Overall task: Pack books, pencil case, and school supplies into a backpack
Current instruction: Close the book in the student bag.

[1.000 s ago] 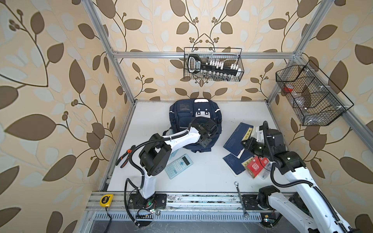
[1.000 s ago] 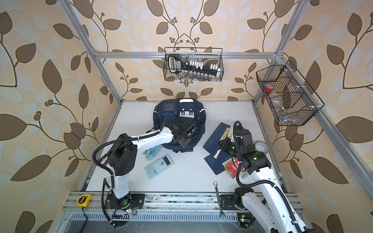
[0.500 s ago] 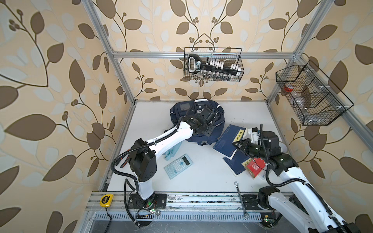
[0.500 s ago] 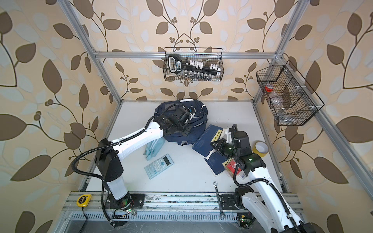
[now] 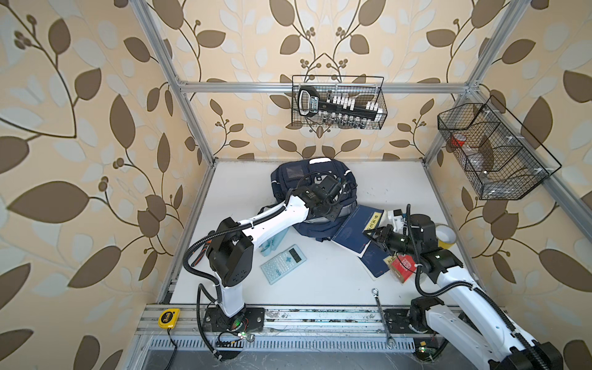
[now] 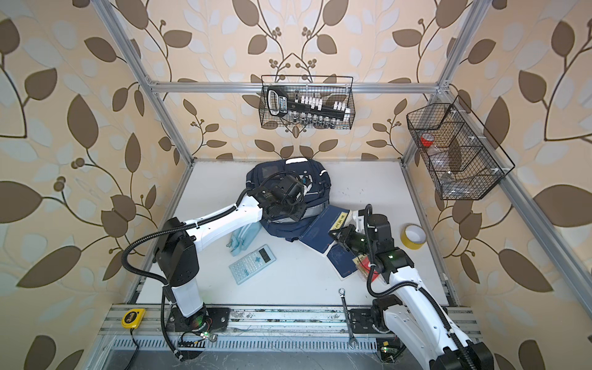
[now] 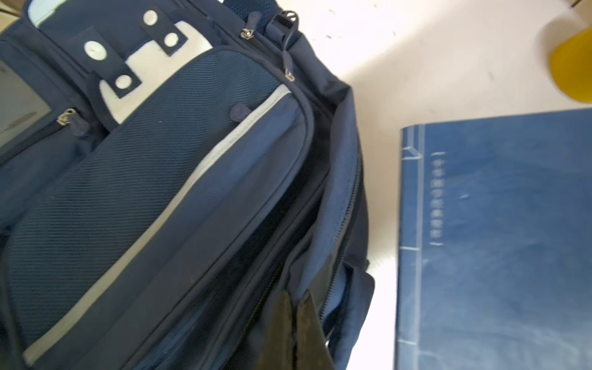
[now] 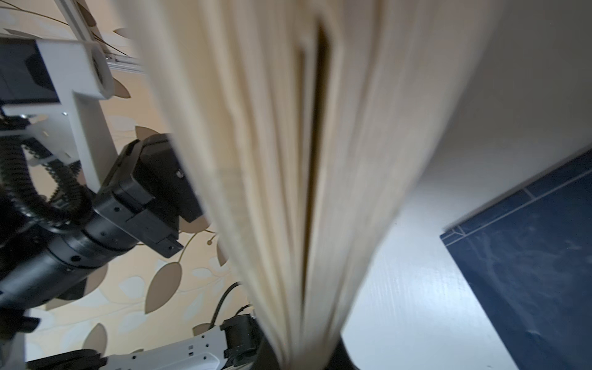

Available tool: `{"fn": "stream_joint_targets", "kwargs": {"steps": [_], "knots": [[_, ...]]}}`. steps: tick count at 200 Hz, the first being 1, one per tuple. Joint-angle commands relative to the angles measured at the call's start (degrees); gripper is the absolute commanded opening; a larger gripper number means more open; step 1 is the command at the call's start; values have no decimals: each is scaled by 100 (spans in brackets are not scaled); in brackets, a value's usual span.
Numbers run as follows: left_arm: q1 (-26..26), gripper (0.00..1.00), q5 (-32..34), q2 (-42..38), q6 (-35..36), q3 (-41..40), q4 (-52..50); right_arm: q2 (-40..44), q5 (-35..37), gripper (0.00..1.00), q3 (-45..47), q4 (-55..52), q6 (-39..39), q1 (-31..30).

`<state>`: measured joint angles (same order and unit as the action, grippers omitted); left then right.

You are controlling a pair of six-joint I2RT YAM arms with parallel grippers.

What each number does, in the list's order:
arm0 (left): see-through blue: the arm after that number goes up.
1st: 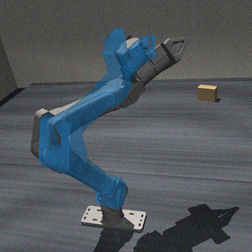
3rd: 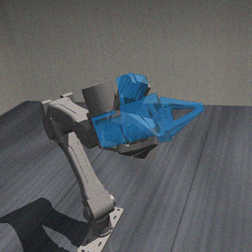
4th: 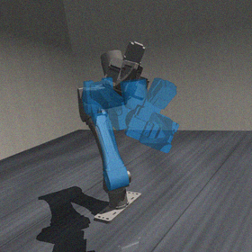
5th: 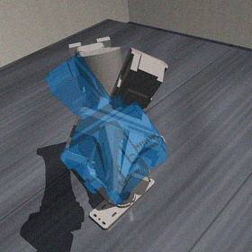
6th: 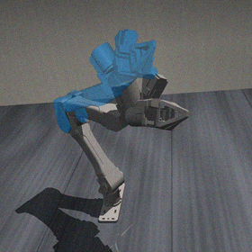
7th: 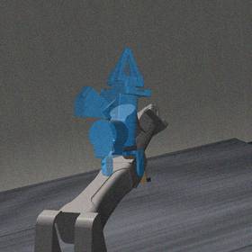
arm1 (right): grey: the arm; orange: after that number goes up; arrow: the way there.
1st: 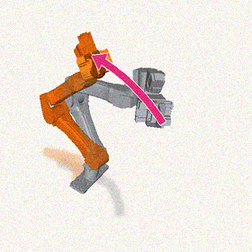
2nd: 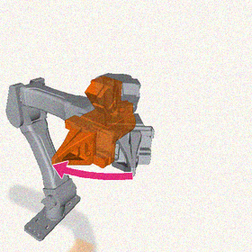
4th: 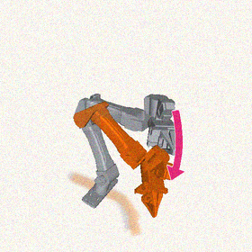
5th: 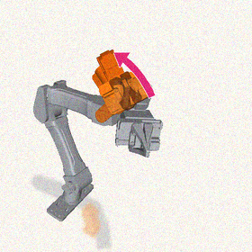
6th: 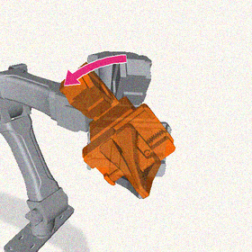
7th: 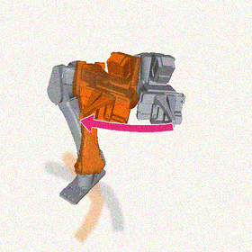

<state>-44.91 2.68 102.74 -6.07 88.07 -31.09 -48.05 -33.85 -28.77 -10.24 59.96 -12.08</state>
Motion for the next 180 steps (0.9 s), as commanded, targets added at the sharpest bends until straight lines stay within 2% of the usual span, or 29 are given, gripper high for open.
{"fn": "stream_joint_targets", "kwargs": {"steps": [1,45,101,135,164,180], "knots": [[-3,0,-371,-687,-242,20,797,-84,-565,0,56,1263,566,13],[-2,0,-463,-1075,-600,-80,1190,-577,-651,0,106,1946,1003,4],[-9,0,-1159,-1212,-711,-62,1279,-1703,-540,0,-350,3003,1472,14],[-18,0,-1441,-1212,-858,-129,1308,-2383,-11,0,-680,3957,1951,-130],[-27,0,-1616,-1116,-1099,4,1459,-2992,905,0,-1389,3612,1387,-779],[-36,0,-1651,-1046,-1200,145,1520,-3364,1237,0,-1546,3859,1317,-1025]]}}
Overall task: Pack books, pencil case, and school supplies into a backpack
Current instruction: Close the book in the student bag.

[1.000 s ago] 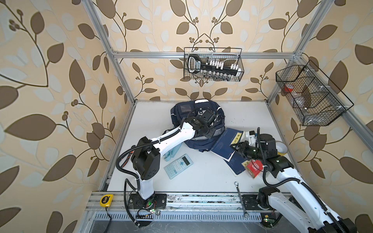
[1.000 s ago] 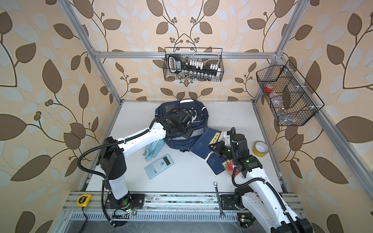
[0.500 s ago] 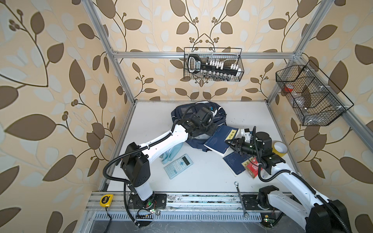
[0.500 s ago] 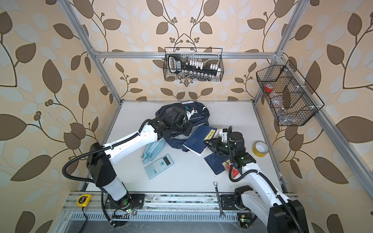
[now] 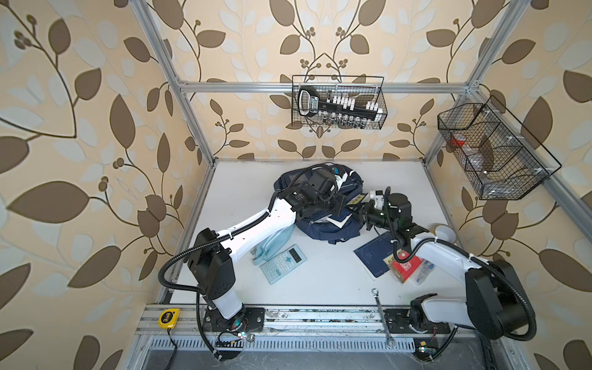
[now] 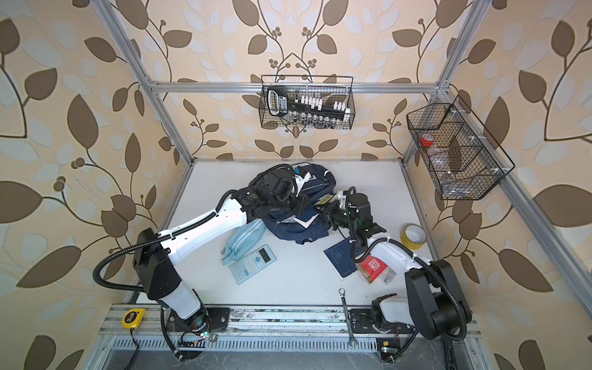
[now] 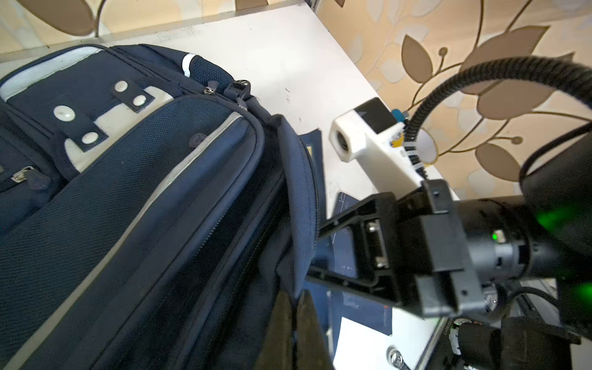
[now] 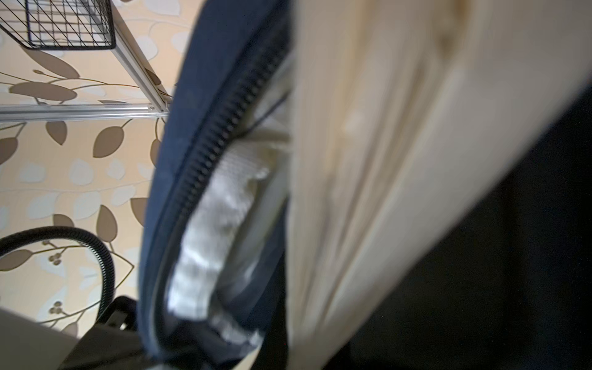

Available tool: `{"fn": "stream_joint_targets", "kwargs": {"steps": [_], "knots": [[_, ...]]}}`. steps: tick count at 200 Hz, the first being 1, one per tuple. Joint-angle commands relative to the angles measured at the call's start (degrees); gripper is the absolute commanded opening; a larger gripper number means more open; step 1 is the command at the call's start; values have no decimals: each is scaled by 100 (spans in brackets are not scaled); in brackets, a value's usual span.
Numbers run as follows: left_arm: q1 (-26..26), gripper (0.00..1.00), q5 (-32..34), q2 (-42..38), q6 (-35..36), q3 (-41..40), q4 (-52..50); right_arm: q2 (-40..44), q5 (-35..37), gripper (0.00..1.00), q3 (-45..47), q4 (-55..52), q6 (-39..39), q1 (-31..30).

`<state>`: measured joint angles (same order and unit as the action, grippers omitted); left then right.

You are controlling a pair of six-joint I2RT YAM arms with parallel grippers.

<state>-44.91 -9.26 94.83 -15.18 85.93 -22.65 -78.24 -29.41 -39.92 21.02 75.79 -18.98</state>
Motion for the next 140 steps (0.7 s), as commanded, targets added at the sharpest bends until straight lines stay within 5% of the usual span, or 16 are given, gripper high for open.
{"fn": "stream_joint_targets", "kwargs": {"steps": [1,43,78,110,140], "knots": [[-36,0,-465,-250,-295,361,684,-370,808,0,-439,744,-261,-348],[-36,0,-411,-258,-506,514,853,-1449,1271,0,-772,1226,-264,-624],[-31,0,-227,-261,-383,355,902,-2531,567,0,-1488,1324,-492,-631],[64,0,141,-100,-176,35,977,-1790,1041,49,-905,655,-971,-544],[200,0,173,25,-231,-432,1289,-402,1838,66,-711,-1237,-1878,-217]]}}
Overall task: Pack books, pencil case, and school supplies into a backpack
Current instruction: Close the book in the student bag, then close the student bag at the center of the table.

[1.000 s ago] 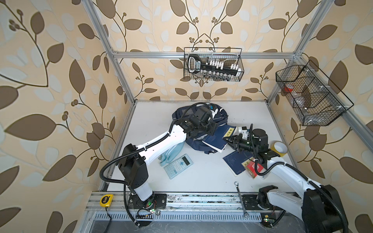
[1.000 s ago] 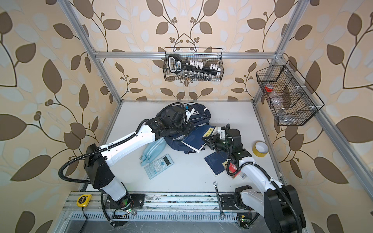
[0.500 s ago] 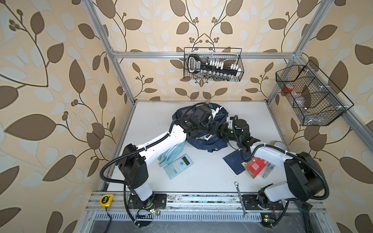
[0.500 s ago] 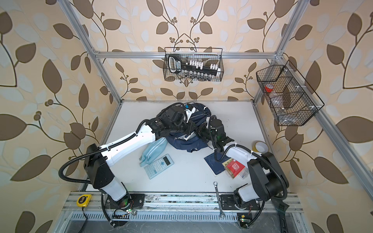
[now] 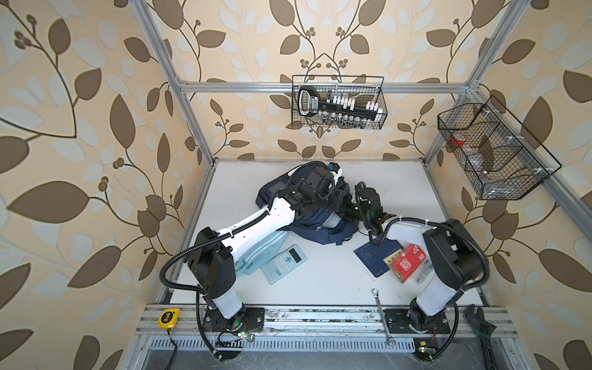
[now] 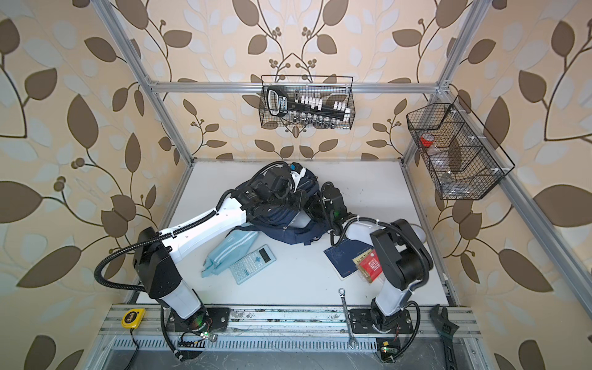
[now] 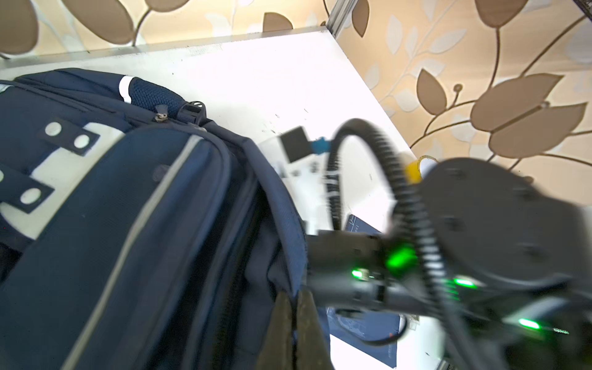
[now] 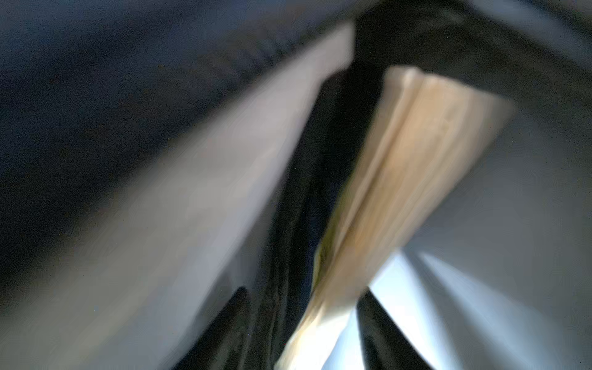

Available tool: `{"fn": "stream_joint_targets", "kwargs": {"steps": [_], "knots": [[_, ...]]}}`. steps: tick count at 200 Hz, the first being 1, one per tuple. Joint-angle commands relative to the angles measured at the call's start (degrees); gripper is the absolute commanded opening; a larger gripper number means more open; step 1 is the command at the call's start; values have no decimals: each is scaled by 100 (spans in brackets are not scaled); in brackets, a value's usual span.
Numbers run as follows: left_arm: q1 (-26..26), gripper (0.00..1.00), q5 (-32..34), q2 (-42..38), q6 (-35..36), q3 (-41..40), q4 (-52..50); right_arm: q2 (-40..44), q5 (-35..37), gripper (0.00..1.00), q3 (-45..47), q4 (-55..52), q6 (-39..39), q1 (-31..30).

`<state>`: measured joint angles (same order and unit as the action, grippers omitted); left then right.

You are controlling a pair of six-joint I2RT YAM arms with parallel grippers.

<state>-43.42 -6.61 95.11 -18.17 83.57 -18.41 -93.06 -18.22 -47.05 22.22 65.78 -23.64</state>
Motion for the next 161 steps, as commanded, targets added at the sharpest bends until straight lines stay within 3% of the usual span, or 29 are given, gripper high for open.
{"fn": "stream_joint_targets", "kwargs": {"steps": [1,21,51,91,106,121,129,132,161], "knots": [[52,0,-89,-2,73,-212,870,1119,743,66,-3,-1429,-906,260],[59,0,-87,111,74,-437,1006,1763,1169,69,-170,-2841,-1285,582],[70,0,-66,204,77,-685,1106,2748,1449,69,-115,-4146,-1824,1022],[70,0,-294,519,-2,-572,654,3896,1438,57,291,-5508,-1799,1118],[38,30,-586,595,-121,-433,440,4288,1467,52,577,-5893,-1734,1116],[-91,47,-756,496,-236,-449,435,4646,1389,47,877,-6165,-1660,1116],[-218,76,-699,398,-233,-469,435,4781,1291,45,1011,-6290,-1586,1116],[-272,82,-670,356,-231,-463,428,4826,1240,45,1065,-6330,-1568,1123],[-591,85,-607,207,-483,-344,388,5109,884,46,1524,-6569,-1346,1108]]}}
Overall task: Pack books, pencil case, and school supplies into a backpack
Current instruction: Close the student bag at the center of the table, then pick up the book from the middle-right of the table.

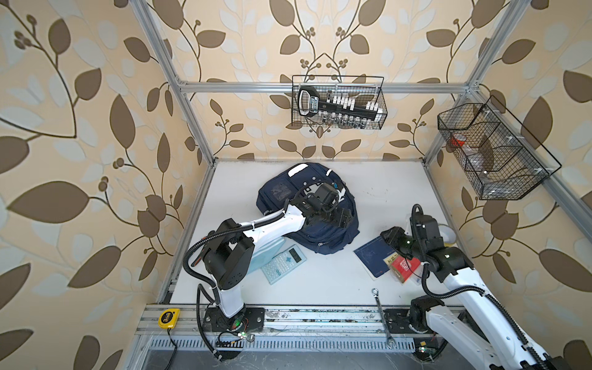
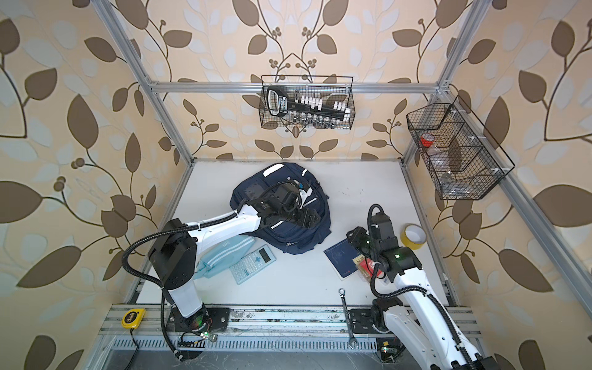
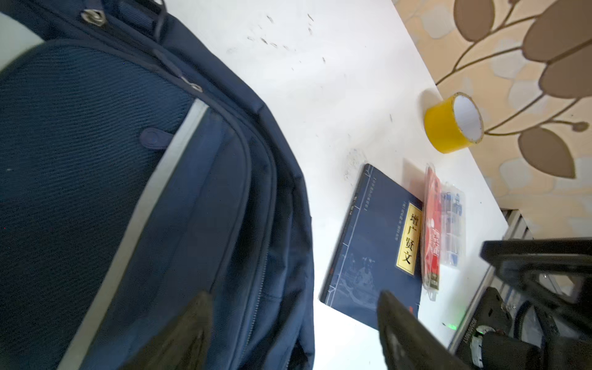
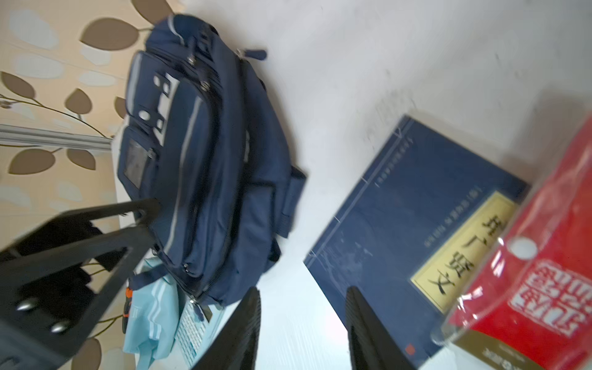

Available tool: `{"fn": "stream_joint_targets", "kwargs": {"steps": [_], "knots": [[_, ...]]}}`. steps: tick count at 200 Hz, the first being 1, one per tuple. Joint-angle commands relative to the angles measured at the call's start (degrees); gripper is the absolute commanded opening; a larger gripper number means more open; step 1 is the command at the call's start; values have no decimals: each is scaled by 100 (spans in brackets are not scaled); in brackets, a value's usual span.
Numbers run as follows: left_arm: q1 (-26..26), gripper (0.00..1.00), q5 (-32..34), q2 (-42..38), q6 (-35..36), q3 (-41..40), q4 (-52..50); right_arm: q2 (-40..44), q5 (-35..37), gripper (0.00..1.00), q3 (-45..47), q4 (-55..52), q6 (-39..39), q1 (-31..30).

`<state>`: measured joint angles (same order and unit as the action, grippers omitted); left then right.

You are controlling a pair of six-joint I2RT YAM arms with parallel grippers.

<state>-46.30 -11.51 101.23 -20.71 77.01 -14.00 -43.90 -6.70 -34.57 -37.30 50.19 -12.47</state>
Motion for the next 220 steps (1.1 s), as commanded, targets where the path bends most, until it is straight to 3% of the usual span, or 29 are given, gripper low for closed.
{"fn": "stream_joint_targets", "kwargs": {"steps": [1,33,73,128,179,220], "knots": [[-310,84,-116,-403,-239,317,-56,200,-269,46,284,-628,211,-9],[-344,83,-199,-258,-534,367,-1,559,-245,41,643,-976,811,-45],[-470,78,-978,435,-856,534,310,1287,-416,41,1151,-1321,1353,-80],[-678,40,-1542,1745,-998,1438,60,1185,-623,39,1540,-958,1482,-153],[-687,36,-1469,2099,-1062,1343,13,460,-662,37,1812,-5,1528,-153],[-687,34,-1435,2403,-1035,1283,-16,430,-656,28,1956,605,1652,-167]]}}
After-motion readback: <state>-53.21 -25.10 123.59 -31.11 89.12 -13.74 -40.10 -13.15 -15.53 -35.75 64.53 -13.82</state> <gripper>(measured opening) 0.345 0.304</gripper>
